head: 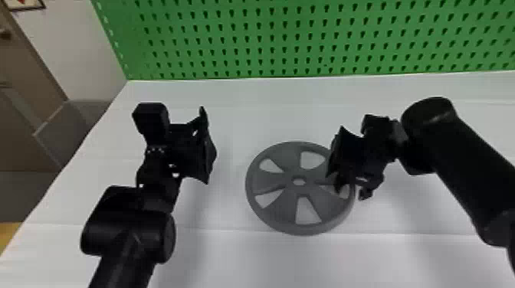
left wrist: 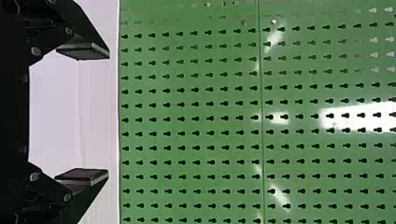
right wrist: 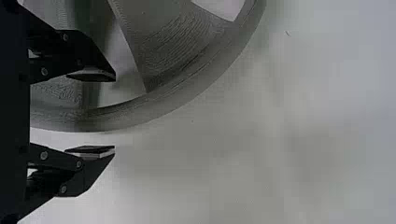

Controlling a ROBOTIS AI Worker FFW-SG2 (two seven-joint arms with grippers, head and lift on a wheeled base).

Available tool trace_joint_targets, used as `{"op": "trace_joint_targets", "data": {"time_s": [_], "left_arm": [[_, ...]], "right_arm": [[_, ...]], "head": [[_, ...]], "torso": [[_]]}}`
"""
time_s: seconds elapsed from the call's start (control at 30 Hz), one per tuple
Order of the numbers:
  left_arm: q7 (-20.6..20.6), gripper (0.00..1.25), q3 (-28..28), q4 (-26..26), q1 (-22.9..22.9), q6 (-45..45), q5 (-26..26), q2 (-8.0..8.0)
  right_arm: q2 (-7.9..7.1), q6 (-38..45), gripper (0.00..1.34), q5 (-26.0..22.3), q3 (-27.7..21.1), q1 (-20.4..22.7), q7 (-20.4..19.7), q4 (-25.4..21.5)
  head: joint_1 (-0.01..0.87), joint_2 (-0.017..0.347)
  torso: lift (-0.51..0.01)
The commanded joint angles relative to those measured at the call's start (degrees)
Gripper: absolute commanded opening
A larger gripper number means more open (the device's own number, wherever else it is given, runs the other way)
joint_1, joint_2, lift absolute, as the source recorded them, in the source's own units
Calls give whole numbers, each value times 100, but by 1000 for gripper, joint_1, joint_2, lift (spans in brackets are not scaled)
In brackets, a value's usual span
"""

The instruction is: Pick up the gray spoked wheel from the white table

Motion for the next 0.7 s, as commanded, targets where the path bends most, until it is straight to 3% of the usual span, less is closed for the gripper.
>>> {"op": "trace_joint_targets", "data": {"time_s": [0.0,0.07,0.2,0.4,0.67], "left_arm": [[-1,888,-4,0,0,6,0,0],[-1,888,5,0,9,6,0,0],[-1,888,-4,0,18,6,18,0],[-1,888,-4,0,18,6,18,0],[-1,888,5,0,18,6,18,9]], "right_arm": [[-5,-37,483,193,240,-5,158,-69],[13,-37,408,281,292,-31,167,-96],[30,-19,379,588,477,-58,167,-271],[39,86,204,623,451,-93,167,-263],[48,104,201,571,433,-58,167,-245]], "head": [[779,147],[779,147],[779,149],[779,147],[779,147]], "torso": [[-64],[-64],[-64],[-64],[-64]]}}
